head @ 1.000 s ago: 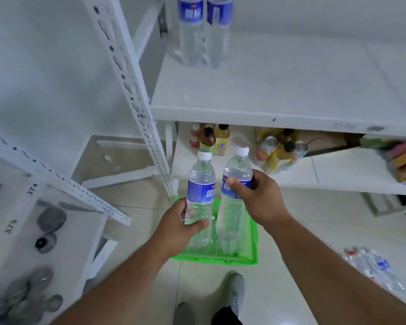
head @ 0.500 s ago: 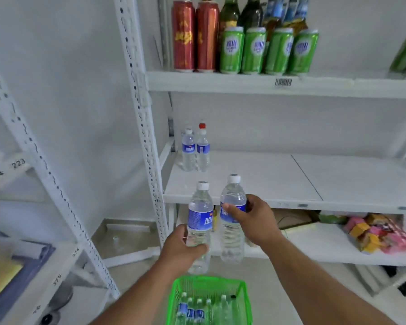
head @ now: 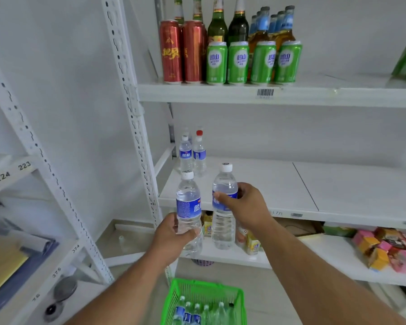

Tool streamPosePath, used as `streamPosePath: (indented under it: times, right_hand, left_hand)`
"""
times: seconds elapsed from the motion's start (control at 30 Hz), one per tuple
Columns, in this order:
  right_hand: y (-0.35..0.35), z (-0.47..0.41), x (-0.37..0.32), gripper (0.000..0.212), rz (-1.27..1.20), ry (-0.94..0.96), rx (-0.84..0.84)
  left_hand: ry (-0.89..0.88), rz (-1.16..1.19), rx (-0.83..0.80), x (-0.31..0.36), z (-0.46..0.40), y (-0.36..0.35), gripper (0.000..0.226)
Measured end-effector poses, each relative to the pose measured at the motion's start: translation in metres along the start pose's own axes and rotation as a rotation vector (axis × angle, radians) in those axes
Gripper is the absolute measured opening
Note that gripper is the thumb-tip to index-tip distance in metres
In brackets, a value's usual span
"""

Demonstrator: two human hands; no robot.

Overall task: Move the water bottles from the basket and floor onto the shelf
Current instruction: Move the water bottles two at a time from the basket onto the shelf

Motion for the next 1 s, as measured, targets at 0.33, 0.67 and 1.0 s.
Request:
streamPosePath:
  times: [0.33,0.67,1.0]
  right_hand:
    - [-0.018,-0.064,-0.015,0.038,0.037,0.027,0.005]
    - [-0.055,-0.158,-0.030,0.040,0.133,-0.031,0.072]
    - [-0.085,-0.226,-0.015,0.038,0.057,-0.104,0.096]
  left_hand:
    - [0.013,0.020,-0.021,-0.016,-0.058,0.000,0.042]
    - [0.081,-0.044,-0.039,-0.057,-0.163,0.020,0.050]
    - [0.061,-0.094,-0.038,-0.090,-0.236,0.029,0.040]
Point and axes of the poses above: each hand's wrist, its own z-axis away from the middle knuckle, its own y-axis out of the back of the hand, x = y × z, the point moved 8 cm from there along -z, towards the middle knuckle, and after that the axes turned 13 degrees about -y, right-handed, at the moved point
